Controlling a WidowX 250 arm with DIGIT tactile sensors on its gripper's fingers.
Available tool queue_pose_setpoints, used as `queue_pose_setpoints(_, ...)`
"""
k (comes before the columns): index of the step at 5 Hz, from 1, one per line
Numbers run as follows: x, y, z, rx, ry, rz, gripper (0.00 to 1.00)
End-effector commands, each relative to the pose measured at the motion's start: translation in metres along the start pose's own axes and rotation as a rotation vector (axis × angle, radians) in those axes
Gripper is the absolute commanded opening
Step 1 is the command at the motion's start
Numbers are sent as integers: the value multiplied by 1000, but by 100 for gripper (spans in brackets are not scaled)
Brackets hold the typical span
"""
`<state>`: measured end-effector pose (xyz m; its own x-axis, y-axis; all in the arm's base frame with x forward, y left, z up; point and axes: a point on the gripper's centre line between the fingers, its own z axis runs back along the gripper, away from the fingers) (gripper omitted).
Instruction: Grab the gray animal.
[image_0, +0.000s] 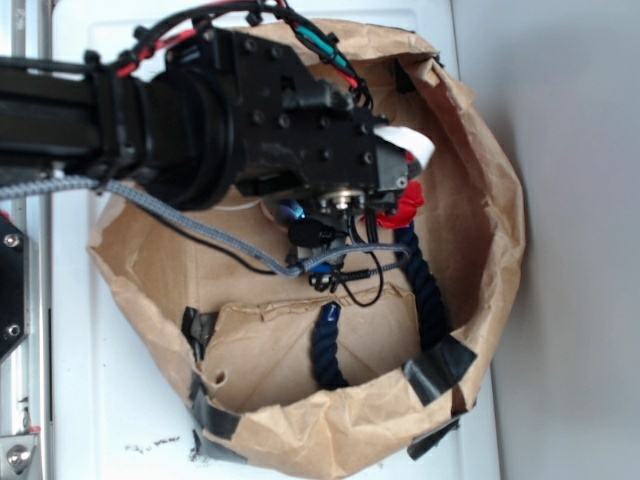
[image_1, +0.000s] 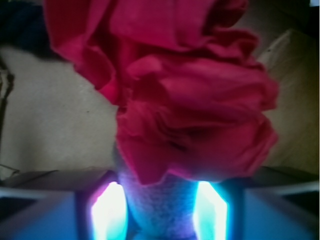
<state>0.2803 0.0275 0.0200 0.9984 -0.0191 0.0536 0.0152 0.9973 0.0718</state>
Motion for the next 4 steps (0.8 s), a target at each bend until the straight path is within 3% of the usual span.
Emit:
queue_pose_setpoints(1,-4,-12,-9,1,-5,-18,0)
queue_pose_setpoints(3,-10,-5,17,-50,-64,-15,0)
queue_pose_setpoints(4,-22,-4,59,-137,-142,-34,0)
